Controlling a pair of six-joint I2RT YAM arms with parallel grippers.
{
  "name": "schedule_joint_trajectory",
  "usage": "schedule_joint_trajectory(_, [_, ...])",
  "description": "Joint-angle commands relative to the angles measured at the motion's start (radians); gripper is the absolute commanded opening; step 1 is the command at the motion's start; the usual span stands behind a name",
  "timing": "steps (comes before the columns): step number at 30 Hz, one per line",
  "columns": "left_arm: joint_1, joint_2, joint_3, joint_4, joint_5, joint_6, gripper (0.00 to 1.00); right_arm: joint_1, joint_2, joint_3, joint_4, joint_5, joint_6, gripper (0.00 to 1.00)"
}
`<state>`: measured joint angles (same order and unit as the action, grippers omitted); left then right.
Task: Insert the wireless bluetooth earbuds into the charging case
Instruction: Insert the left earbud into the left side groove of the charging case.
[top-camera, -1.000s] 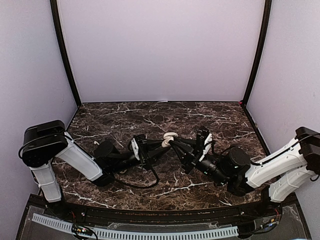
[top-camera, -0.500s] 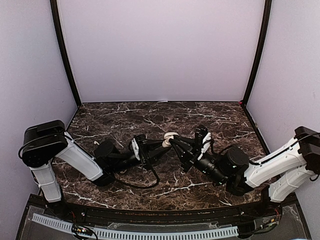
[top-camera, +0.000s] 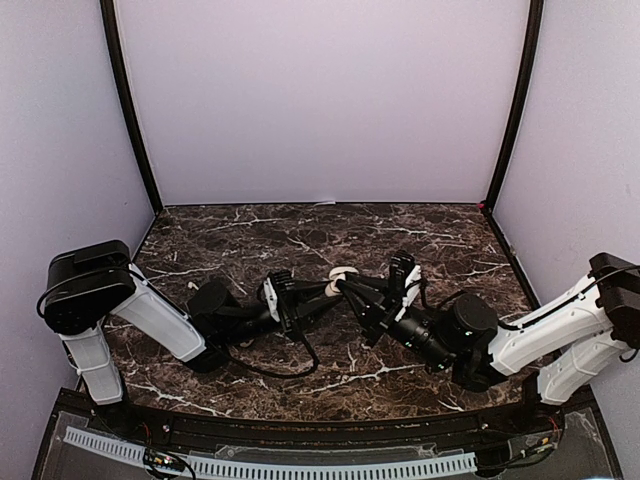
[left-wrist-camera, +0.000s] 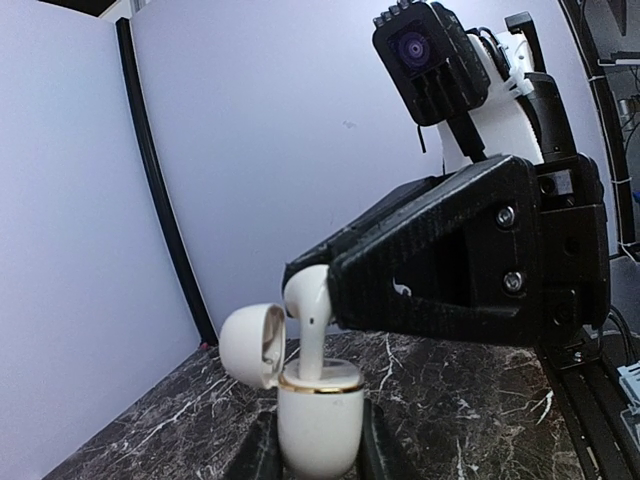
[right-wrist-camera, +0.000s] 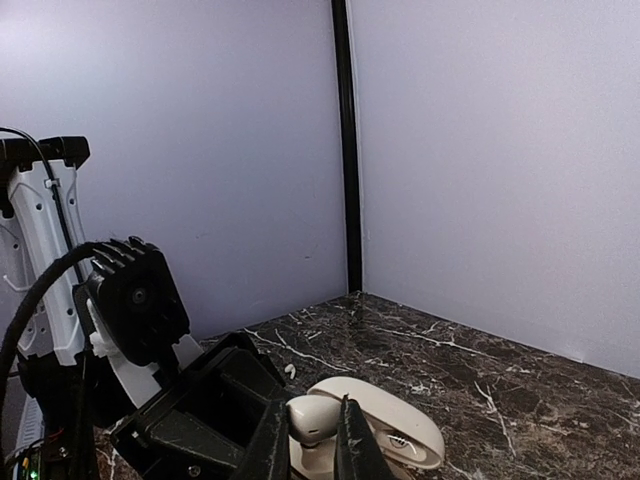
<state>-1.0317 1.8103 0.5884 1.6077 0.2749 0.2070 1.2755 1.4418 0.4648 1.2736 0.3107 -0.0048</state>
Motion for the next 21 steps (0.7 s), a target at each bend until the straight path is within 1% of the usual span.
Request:
schedule_joint_trajectory(1, [-0.007, -0.007, 0.02, 0.225, 0.038, -0.001, 0.0, 0.003, -0.014, -0.004, 0.037, -0.024, 0.034, 0.0])
schedule_joint_trajectory(9, [-0.007, -0.015, 0.027, 0.225, 0.04, -0.021, 0.0, -0.006, -0.015, -0.021, 0.057, -0.067, 0.085, 0.0])
schedule_joint_trajectory(21, [-0.007, -0.023, 0.034, 0.225, 0.039, -0.052, 0.0, -0.006, 0.005, -0.027, 0.056, -0.03, 0.151, 0.0])
